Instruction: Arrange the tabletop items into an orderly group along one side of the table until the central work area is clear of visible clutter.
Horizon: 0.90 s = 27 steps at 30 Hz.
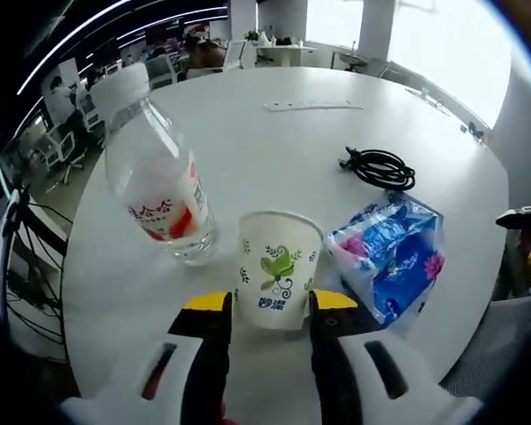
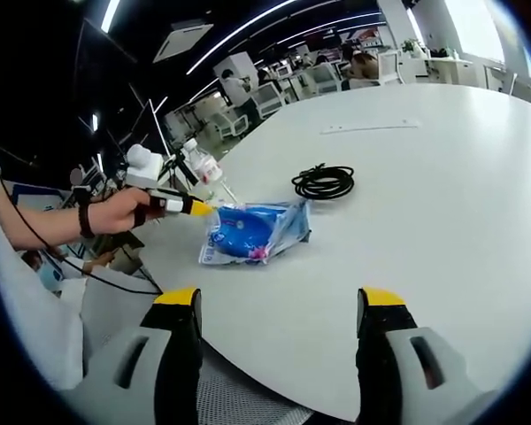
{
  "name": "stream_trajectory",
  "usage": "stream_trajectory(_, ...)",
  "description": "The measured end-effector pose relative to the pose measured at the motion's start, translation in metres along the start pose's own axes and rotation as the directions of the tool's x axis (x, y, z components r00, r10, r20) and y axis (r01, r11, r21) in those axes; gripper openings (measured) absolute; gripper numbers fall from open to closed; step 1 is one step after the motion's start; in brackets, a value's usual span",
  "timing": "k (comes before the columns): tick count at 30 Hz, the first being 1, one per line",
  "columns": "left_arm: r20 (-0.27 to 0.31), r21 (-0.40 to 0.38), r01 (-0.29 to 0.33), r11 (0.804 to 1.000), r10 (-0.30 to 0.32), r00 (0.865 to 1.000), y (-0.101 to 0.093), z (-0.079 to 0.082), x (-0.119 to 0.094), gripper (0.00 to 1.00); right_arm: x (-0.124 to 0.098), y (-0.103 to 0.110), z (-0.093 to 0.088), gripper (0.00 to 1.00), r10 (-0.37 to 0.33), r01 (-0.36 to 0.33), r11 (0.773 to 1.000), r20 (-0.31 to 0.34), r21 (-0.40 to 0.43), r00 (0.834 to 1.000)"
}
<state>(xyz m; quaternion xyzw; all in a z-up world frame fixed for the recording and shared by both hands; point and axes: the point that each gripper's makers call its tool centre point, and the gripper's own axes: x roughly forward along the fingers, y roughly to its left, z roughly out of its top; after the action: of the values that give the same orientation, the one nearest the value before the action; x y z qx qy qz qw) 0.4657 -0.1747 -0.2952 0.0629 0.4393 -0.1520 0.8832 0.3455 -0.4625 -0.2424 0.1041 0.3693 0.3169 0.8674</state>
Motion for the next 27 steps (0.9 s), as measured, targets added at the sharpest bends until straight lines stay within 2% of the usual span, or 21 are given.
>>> stream_trajectory(8,-0.022,-0.005,0.020,1.000,-0.020,1.000,-0.002,0.003,0.010,0.41,-0.003,-0.004,0.002,0.71,-0.008,0.008,1.000,0.002,0.001,1.000)
stream_trajectory(14,-0.059,-0.009,0.020,1.000,-0.021,0.998,-0.002,-0.004,0.021,0.44,-0.005,-0.005,0.002,0.71,-0.013,0.013,1.000,0.000,0.002,1.000)
stream_trajectory(17,-0.062,0.001,0.016,1.000,-0.016,0.998,-0.002,-0.004,0.021,0.40,-0.006,-0.006,0.003,0.71,-0.014,0.014,1.000,0.001,0.002,1.000)
stream_trajectory(27,-0.046,0.021,0.011,1.000,-0.010,0.999,-0.002,0.000,0.016,0.38,-0.004,-0.007,0.004,0.71,-0.014,0.014,1.000,0.004,0.001,1.000)
